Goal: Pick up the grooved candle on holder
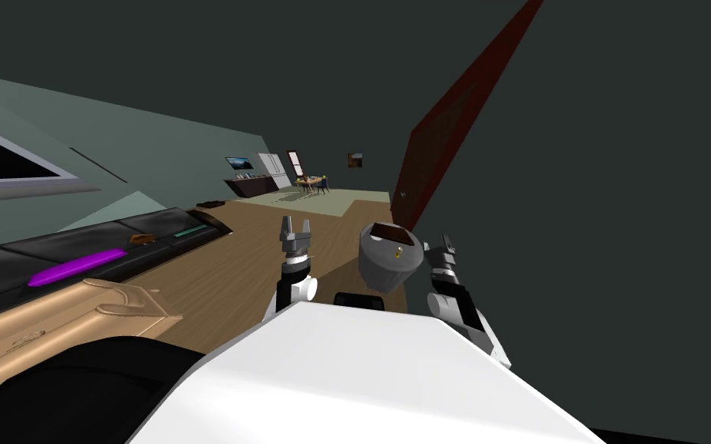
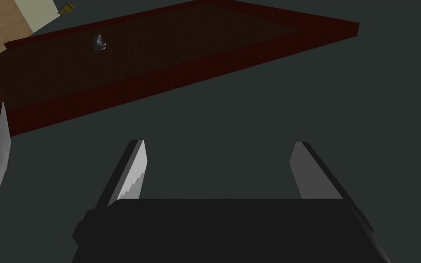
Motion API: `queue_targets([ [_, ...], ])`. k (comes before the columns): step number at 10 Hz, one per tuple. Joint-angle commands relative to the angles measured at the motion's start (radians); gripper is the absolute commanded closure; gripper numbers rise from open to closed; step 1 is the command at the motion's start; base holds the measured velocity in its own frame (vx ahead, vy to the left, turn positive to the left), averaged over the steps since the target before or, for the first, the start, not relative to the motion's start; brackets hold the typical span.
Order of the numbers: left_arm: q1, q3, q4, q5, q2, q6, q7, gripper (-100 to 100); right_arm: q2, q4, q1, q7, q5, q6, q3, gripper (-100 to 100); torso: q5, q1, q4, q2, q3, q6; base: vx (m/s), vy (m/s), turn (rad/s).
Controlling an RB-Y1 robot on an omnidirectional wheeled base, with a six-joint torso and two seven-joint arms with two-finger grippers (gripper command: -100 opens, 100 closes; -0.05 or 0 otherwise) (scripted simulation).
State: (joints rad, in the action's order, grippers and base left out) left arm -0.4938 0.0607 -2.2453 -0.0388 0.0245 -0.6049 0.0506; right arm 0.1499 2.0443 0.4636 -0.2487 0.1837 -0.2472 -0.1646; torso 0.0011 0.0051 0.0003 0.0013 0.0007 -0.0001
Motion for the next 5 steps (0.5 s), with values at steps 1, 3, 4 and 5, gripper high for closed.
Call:
queue_targets([
  [1, 0.000, 0.000, 0.000, 0.000, 0.000, 0.000, 0.000, 0, 0.010, -0.036, -0.019, -0.031, 0.011, 0.013, -0.015, -100, 0.000, 0.000, 0.000, 0.000, 0.000, 0.000, -0.018, 0.058, 0.011],
  [3, 0.000, 0.000, 0.000, 0.000, 0.000, 0.000, 0.000, 0, 0.017, -0.087, -0.030, -0.095, 0.041, 0.061, -0.044, -100, 0.000, -0.002, 0.000, 0.000, 0.000, 0.000, -0.014, 0.051, 0.077],
  [4, 0.000, 0.000, 0.000, 0.000, 0.000, 0.000, 0.000, 0, 0.020, -0.114, -0.036, -0.124, 0.060, 0.086, -0.057, -100, 0.000, -0.002, 0.000, 0.000, 0.000, 0.000, -0.013, 0.063, 0.089],
  [5, 0.000, 0.000, 0.000, 0.000, 0.000, 0.000, 0.000, 0, 0.020, -0.114, -0.036, -0.131, 0.060, 0.086, -0.057, -100, 0.000, -0.001, 0.000, 0.000, 0.000, 0.000, -0.013, 0.046, 0.027],
])
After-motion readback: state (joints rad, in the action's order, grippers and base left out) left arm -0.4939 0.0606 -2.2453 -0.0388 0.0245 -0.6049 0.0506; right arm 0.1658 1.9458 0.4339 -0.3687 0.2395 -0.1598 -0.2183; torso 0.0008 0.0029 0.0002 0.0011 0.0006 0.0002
